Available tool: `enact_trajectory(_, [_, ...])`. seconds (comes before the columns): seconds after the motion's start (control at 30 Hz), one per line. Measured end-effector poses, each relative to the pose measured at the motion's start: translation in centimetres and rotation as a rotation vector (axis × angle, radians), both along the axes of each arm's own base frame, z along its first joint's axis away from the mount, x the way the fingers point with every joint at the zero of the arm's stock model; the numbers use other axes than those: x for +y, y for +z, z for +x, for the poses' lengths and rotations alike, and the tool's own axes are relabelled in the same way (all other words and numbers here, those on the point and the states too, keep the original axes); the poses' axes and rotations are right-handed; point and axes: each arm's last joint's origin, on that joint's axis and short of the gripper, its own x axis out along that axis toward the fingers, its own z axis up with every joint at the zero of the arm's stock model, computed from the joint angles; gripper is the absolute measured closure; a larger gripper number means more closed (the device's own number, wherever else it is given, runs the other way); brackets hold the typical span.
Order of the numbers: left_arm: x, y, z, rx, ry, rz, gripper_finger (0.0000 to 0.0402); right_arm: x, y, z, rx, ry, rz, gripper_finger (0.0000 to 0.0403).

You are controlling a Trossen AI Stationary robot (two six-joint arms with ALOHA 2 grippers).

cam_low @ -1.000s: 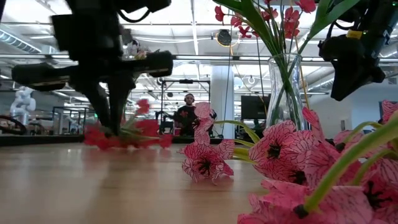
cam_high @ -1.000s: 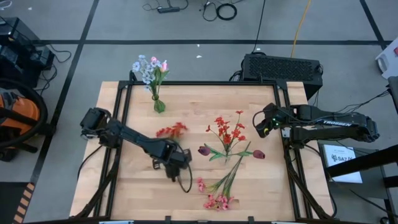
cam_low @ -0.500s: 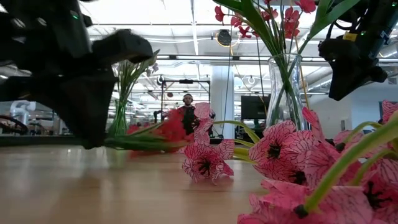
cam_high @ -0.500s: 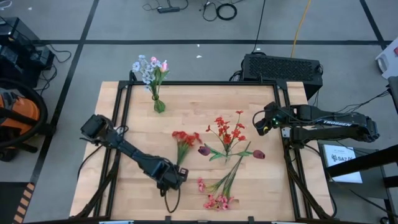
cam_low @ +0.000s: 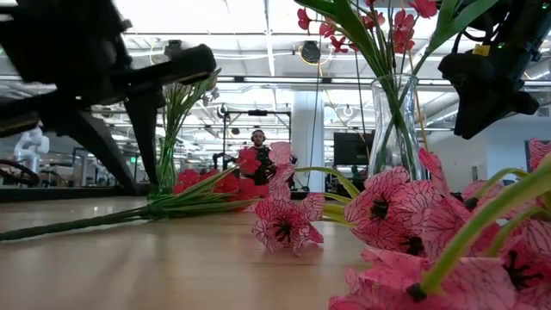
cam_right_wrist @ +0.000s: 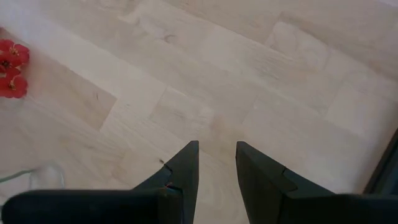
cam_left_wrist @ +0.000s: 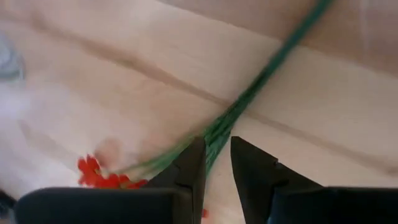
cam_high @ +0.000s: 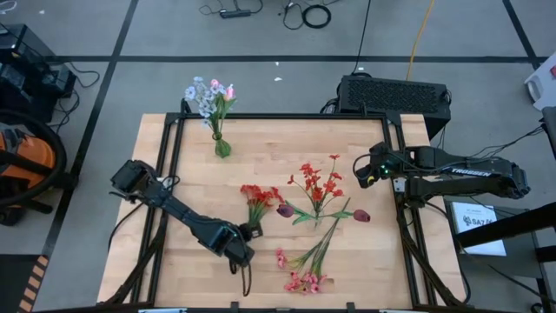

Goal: Sort flowers into vase by color
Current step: Put the orange flower into the transparent vase

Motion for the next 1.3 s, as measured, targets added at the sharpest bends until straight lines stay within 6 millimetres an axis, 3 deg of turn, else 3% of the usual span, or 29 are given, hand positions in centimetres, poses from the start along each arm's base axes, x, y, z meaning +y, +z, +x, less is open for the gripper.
enact_trajectory(0.23, [0.1,1.5,-0.1,-0.143,0.448,-0.178,0.0319,0.0,0.0,0.0,0.015,0.039,-0.018,0.0305])
enact_trajectory(0.5, [0.4,1.9,0.5,-0.341,1.317,-0.561,0.0319,0.0,0.0,0.0,0.018,0.053,-0.024,0.0305])
enact_trajectory(0.73, [1.7,1.8,1.2,-0.436,1.916,-0.773,0.0319,0.0,0.0,0.0,0.026,0.085,-0.034,0.0305])
enact_trajectory(0.93, [2.3,1.8,1.5,-0.413,2.118,-0.837,0.0319,0.0,0.0,0.1,0.031,0.119,-0.052,0.0305])
enact_trajectory(1.3, [2.9,1.8,1.7,-0.419,2.232,-0.866,0.0308,0.0,0.1,0.1,0.056,0.191,-0.087,0.0305])
